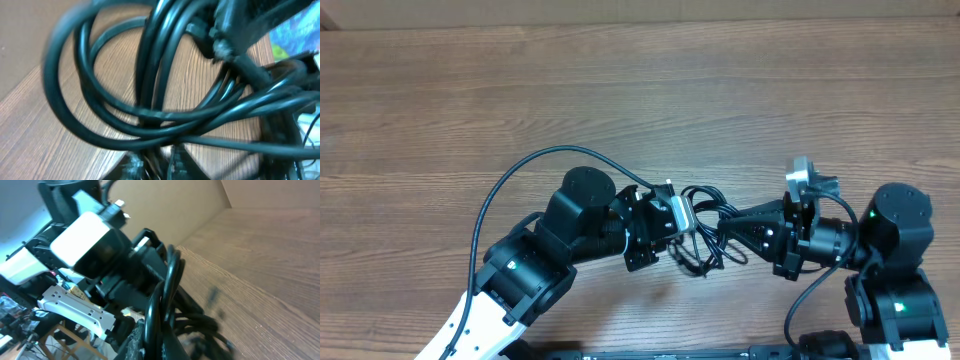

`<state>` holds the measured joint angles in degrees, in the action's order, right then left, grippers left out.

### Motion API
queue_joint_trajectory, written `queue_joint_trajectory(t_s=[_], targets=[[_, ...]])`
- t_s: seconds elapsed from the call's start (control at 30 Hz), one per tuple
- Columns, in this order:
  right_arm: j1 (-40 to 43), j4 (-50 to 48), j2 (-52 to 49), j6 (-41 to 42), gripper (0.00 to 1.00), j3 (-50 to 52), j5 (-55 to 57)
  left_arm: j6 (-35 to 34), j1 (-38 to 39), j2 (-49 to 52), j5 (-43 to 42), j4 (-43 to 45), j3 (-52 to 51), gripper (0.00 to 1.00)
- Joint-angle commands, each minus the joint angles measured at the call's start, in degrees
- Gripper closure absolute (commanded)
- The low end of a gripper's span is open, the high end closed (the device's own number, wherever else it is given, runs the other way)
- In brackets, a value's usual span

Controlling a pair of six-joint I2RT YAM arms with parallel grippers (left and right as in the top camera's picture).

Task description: Untangle cables

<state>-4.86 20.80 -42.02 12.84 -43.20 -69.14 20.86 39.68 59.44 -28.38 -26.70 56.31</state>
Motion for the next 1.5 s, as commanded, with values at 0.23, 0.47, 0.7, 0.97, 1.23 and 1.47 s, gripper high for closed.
queue_joint_trajectory(t_s=[0.23,0.47,0.7,0.97,1.23,1.47], targets=[[0.0,0.4,-1.2,-1.2,0.96,-1.5,0.0,-12.5,0.0,-0.2,-1.1,0.1,1.3,0.4],[0.0,1.8,-1.2,-4.0,0.96,-1.5,0.0,-22.4,-0.1,-1.6,-1.3,-0.4,1.3,0.0],[0.0,3.1,-1.2,-5.7,0.96,-1.5,0.0,-25.0,-2.6,-4.6,-4.6,-0.8,1.3,0.0],[0.0,3.1,-1.2,-5.7,0.96,-1.5,-0.3,-24.7,-8.0,-5.0,-13.7,-2.2,1.3,0.0],[0.0,1.4,-1.2,-12.1,0.96,-1.5,-12.3,-23.8,-11.3,-4.7,-22.5,-0.5,1.3,0.0],[0.0,0.1,-1.2,-12.1,0.96,-1.5,-15.2,-21.0,-11.1,-4.3,-28.1,0.4,1.3,0.0]])
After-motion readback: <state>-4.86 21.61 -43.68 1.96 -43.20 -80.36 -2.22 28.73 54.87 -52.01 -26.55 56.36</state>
